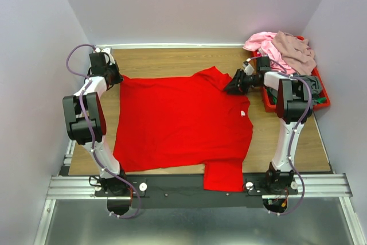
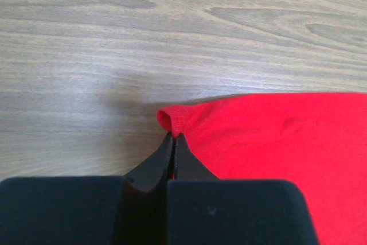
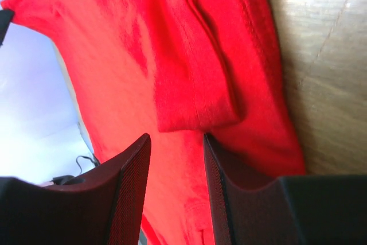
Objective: Fold and stack the t-shirts
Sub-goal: Flatten the tshirt out
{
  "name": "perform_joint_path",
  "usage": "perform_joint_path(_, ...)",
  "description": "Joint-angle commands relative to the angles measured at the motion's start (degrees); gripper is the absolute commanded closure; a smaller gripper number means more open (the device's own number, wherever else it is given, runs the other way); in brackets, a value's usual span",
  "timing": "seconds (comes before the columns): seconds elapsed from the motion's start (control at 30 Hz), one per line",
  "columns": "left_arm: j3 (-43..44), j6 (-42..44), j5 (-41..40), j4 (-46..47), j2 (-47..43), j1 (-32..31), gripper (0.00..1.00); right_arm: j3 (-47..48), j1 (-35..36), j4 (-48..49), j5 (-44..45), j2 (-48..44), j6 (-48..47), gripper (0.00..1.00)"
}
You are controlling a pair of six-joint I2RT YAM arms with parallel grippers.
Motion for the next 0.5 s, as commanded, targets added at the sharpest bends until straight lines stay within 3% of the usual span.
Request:
perform_joint_path(0.0,0.2,0.4,1.1,0.5,-1.8,-0.2,1.00,1.4,-0.1,3.5,-0.9,1.9,2.7,0.51)
perform_joint_path(0.47,0.2,0.5,1.1,0.5,-1.5,-0.2,1.00,3.2,-0.1,4.3,0.6,2.5,4.8,0.51)
